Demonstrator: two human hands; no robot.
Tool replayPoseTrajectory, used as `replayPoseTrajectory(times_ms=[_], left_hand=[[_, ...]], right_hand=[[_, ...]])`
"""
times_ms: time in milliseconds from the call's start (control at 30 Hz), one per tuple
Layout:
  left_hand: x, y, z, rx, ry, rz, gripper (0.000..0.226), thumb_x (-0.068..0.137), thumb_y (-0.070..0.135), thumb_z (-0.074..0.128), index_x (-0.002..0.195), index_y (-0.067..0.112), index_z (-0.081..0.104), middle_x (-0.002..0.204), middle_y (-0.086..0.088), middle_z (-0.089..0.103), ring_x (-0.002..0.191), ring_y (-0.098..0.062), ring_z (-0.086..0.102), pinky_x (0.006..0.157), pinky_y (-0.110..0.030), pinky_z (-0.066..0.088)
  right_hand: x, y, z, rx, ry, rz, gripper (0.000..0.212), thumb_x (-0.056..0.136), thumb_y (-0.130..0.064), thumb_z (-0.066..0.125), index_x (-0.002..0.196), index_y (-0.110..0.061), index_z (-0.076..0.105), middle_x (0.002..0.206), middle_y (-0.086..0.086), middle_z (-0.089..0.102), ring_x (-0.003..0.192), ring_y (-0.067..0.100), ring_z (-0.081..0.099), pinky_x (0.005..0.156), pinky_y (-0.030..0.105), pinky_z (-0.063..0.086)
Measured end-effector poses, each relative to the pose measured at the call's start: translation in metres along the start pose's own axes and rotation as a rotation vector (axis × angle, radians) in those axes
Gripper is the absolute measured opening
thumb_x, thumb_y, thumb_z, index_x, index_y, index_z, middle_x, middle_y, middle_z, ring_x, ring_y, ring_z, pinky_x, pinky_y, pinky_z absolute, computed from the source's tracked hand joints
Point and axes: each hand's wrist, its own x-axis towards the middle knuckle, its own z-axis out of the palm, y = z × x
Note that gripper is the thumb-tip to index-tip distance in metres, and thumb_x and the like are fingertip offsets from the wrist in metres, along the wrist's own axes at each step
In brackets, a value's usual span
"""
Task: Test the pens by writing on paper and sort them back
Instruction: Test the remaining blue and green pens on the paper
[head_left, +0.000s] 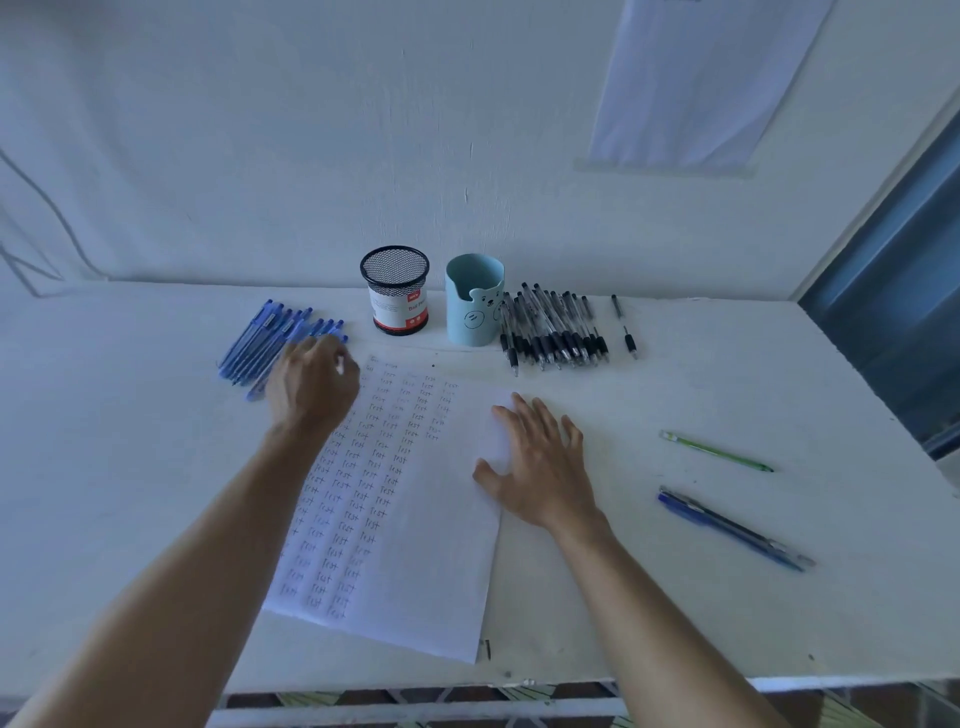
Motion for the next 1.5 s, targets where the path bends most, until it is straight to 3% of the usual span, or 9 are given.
replayPoseTrajectory(times_ms=[133,267,467,600,733,933,1133,1333,1500], left_hand=[[-0.028,0.038,0.007,-0.073,-0.201,0.23,0.02,0.09,0.018,0.061,0.107,0.012,0.07,0.103,-0.009,0.069,0.102,-0.03,0.059,0.091,-0.043,0.048],[-0.062,0.073,0.017,-0.045,-0.44,0.23,0.043,0.095,0.042,0.049,0.133,0.023,0.06,0.137,-0.001,0.056,0.133,-0.025,0.04,0.107,-0.041,0.028],[-0.086,0.081,0.022,0.021,-0.43,0.224,0.077,0.081,0.06,0.016,0.138,0.023,0.052,0.143,0.0,0.049,0.137,-0.023,0.037,0.112,-0.037,0.024],[-0.086,0.082,0.02,0.028,-0.428,0.229,0.064,0.088,0.055,0.027,0.137,0.023,0.053,0.143,0.0,0.05,0.137,-0.024,0.037,0.113,-0.037,0.024],[-0.086,0.083,0.017,0.008,-0.433,0.225,0.055,0.092,0.049,0.035,0.137,0.023,0.052,0.144,0.0,0.049,0.138,-0.023,0.036,0.114,-0.037,0.024],[-0.086,0.082,0.019,0.003,-0.408,0.238,0.045,0.098,0.043,0.047,0.138,0.023,0.052,0.144,0.0,0.049,0.138,-0.023,0.036,0.114,-0.038,0.024],[-0.086,0.084,0.019,-0.002,-0.394,0.225,0.043,0.098,0.04,0.051,0.138,0.023,0.053,0.143,0.001,0.049,0.137,-0.023,0.036,0.113,-0.037,0.024],[-0.087,0.085,0.018,-0.008,-0.398,0.22,0.042,0.099,0.04,0.05,0.137,0.023,0.052,0.144,0.001,0.049,0.137,-0.023,0.035,0.114,-0.037,0.023],[-0.087,0.085,0.017,-0.012,-0.401,0.222,0.042,0.099,0.04,0.049,0.137,0.024,0.053,0.145,0.001,0.049,0.138,-0.023,0.035,0.114,-0.037,0.023]], right_hand=[[0.0,0.0,-0.002,0.01,-0.016,-0.01,0.082,0.078,-0.064,0.031,0.152,-0.029,0.026,0.166,-0.007,0.01,0.153,0.018,0.004,0.121,0.051,0.003],[-0.002,-0.002,-0.003,-0.015,-0.032,0.002,0.083,0.078,-0.063,0.033,0.154,-0.029,0.024,0.166,-0.01,0.01,0.153,0.017,0.003,0.121,0.049,0.002],[-0.001,0.0,-0.004,0.053,-0.036,0.004,0.08,0.078,-0.061,0.034,0.152,-0.032,0.03,0.165,-0.011,0.016,0.152,0.013,0.005,0.122,0.048,0.0],[-0.003,0.004,-0.012,0.372,0.0,0.04,0.068,0.08,-0.047,0.043,0.145,-0.026,0.045,0.158,-0.005,0.034,0.149,0.011,0.022,0.123,0.043,0.002],[-0.01,0.019,-0.038,0.595,-0.008,0.093,0.036,0.094,-0.018,0.055,0.129,-0.02,0.062,0.14,-0.004,0.056,0.133,0.012,0.046,0.105,0.019,0.03],[-0.035,0.066,-0.079,-0.016,-0.085,0.267,0.031,0.084,-0.025,0.055,0.111,-0.038,0.061,0.126,-0.008,0.056,0.121,0.021,0.049,0.1,0.038,0.038],[-0.074,0.106,-0.088,-0.07,-0.231,0.573,0.031,0.084,-0.018,0.049,0.111,-0.033,0.047,0.126,-0.002,0.042,0.126,0.023,0.037,0.099,0.039,0.03],[-0.064,0.111,-0.062,0.171,0.033,0.37,0.041,0.083,-0.006,0.053,0.116,-0.028,0.062,0.119,0.002,0.063,0.112,0.026,0.057,0.093,0.04,0.048],[-0.043,0.077,-0.044,0.183,0.236,0.224,0.031,0.087,-0.005,0.064,0.115,-0.016,0.07,0.106,0.009,0.068,0.102,0.032,0.059,0.087,0.038,0.048]])
